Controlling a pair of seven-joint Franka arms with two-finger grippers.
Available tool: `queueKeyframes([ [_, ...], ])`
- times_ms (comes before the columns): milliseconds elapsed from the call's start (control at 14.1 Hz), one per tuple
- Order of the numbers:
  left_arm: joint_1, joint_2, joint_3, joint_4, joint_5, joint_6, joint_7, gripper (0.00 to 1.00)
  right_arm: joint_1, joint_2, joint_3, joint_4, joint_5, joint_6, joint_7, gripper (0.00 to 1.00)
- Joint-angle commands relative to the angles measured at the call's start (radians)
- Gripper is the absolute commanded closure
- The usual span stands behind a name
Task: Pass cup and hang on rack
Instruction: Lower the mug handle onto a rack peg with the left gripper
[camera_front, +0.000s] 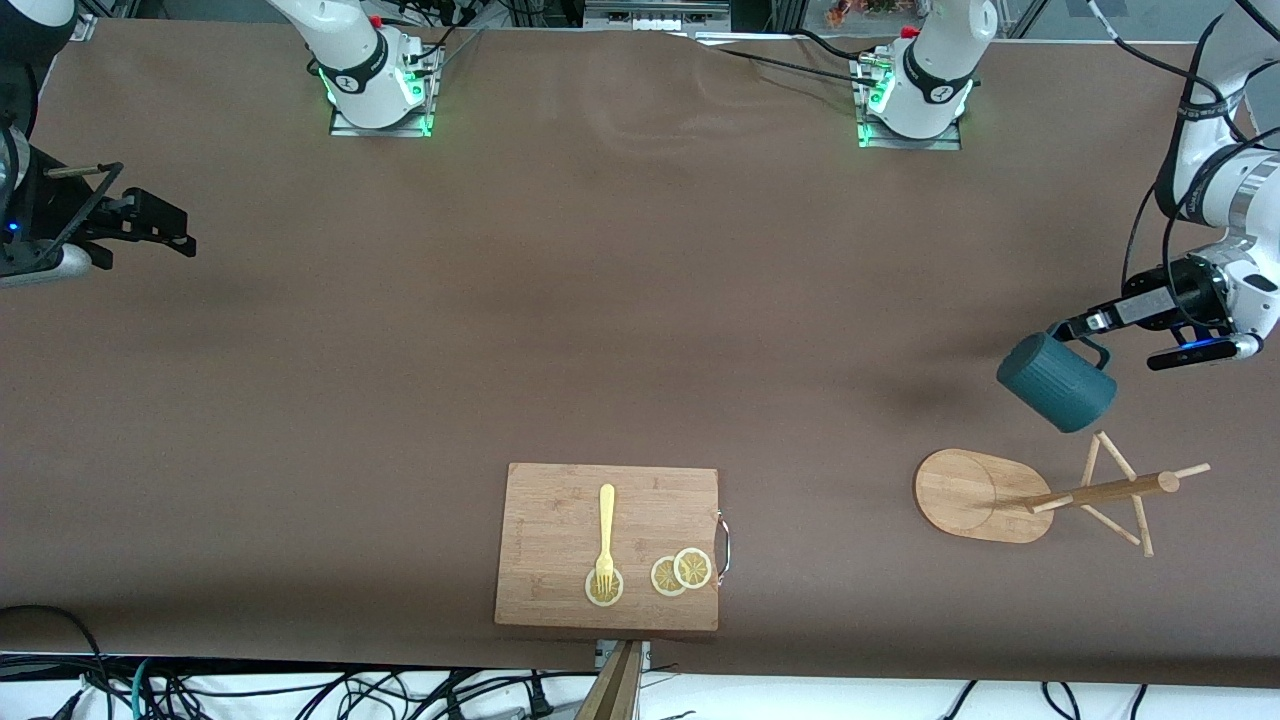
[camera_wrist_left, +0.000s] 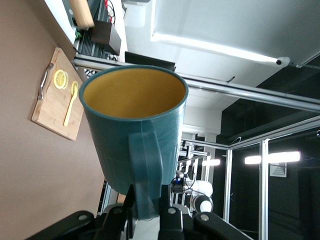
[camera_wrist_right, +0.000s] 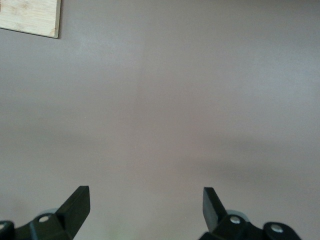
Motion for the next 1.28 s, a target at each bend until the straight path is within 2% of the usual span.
queueKeyframes([
  [0,0.030,0.101,-0.009,0.095,-0.039,-0.068,-0.015,1.00,-0.007,0.006,0.006,0.020,-0.001,-0.019,-0.010,0.00],
  [355,0.033,0.203,-0.011,0.194,-0.113,-0.085,-0.016,1.00,-0.005,0.008,0.006,0.022,-0.001,-0.017,-0.010,0.00],
  [851,0.073,0.336,-0.011,0.311,-0.171,-0.188,-0.015,1.00,-0.008,0.009,0.006,0.020,0.001,-0.019,-0.008,0.00],
  [1206,0.099,0.382,-0.011,0.314,-0.197,-0.213,-0.013,1.00,-0.007,0.009,0.006,0.020,-0.001,-0.019,-0.013,0.00],
])
